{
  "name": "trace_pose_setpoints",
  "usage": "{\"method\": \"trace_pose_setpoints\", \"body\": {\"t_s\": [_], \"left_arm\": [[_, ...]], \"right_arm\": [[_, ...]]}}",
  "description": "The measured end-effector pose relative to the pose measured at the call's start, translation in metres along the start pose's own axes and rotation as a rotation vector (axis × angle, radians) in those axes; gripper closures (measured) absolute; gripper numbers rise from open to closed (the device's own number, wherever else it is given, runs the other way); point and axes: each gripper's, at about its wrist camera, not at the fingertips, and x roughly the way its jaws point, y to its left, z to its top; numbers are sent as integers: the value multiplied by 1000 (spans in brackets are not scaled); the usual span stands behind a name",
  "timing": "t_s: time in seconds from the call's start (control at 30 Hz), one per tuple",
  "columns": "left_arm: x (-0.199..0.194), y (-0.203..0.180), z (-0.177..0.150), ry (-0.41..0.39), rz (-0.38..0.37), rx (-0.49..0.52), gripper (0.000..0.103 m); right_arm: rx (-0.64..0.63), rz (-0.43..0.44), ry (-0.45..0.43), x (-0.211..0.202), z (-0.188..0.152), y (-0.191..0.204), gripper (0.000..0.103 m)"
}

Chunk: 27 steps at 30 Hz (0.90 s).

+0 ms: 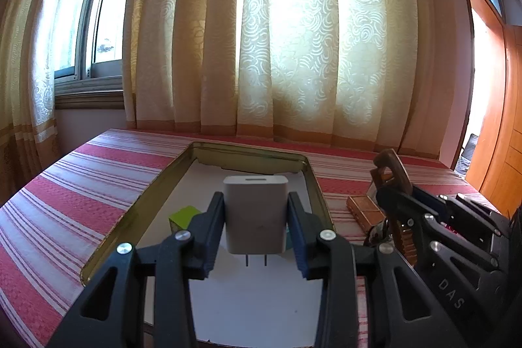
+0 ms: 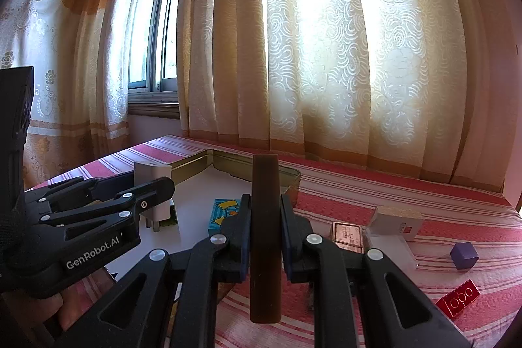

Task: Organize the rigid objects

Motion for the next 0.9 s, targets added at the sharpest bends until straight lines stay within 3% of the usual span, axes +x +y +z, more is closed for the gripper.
{"method": "trace_pose_setpoints", "body": {"t_s": [0.9], "left_arm": [[5, 25, 1, 35, 26, 11, 66]], "right_arm": [[-46, 41, 26, 16, 5, 28, 86]]}}
